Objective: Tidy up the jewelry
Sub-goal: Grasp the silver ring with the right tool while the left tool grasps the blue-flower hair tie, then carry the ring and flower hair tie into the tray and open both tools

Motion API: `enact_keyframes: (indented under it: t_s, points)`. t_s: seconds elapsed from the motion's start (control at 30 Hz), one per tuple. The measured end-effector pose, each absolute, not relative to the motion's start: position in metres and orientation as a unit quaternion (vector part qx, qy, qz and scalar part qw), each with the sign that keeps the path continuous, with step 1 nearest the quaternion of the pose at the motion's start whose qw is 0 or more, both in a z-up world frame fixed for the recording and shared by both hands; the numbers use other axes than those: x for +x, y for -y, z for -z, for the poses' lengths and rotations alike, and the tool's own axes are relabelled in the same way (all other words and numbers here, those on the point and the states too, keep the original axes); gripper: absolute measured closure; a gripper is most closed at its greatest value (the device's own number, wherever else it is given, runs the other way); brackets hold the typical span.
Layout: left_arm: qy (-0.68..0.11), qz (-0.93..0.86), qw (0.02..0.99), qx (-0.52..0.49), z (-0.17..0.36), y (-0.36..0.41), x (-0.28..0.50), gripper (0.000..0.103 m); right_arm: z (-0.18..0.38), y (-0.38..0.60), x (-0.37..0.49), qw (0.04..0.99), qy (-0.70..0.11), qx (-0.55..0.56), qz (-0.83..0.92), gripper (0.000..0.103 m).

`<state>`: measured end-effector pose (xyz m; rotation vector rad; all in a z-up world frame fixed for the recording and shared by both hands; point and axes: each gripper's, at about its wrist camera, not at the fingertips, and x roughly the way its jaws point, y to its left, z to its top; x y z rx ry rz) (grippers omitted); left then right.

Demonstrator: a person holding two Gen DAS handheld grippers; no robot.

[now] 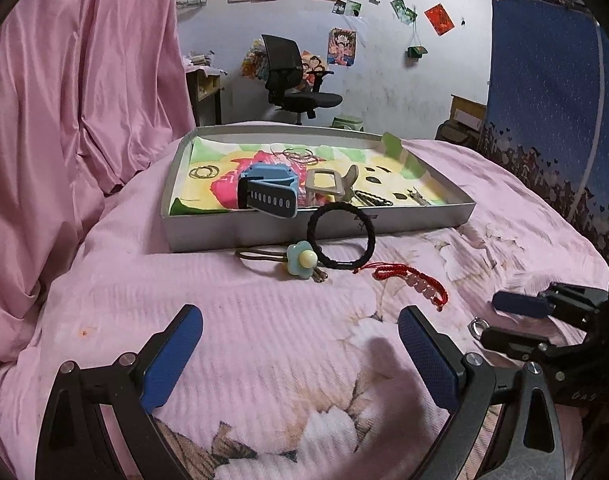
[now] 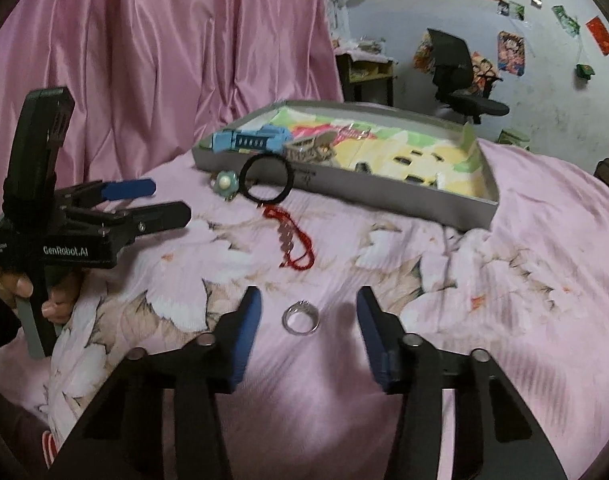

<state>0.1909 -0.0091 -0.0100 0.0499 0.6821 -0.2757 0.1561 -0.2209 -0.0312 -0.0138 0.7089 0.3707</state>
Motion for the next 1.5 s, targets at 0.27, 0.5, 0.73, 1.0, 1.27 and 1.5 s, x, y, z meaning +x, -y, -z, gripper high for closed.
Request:
enact_keyframes:
  t_s: [0.27,0.5,0.73,1.0,1.27,1.5]
  points:
    - [-0.349,0.132,0.927,0.034,0.015,0.011,0.201,0.008,0.047,0.217,0.167,0.902,-0.388,-0.001,-0.188,0.075]
    - [-0.368,0.125,0.921,0.037,0.017,0.012,0.222,0.023,0.053,0.218,0.181,0.898,-0.398,0.017,-0.188,0.085]
    - [-0.378,0.120,0.918,0.029,0.018,0.015,0.242,0.037,0.054,0.216,0.191,0.898,-0.398,0.022,-0.187,0.085]
    - [-0.388,0.136,0.911,0.029,0.023,0.020,0.254,0.066,0.055,0.217,0.197,0.899,-0.395,0.027,-0.188,0.085]
    - [-0.387,0.148,0.910,0.024,0.024,0.021,0.252,0.079,0.055,0.217,0.198,0.901,-0.390,0.029,-0.188,0.085]
    - [-0.376,0.149,0.914,0.014,0.022,0.018,0.240,0.079,0.054,0.218,0.194,0.904,-0.382,0.030,-0.188,0.085]
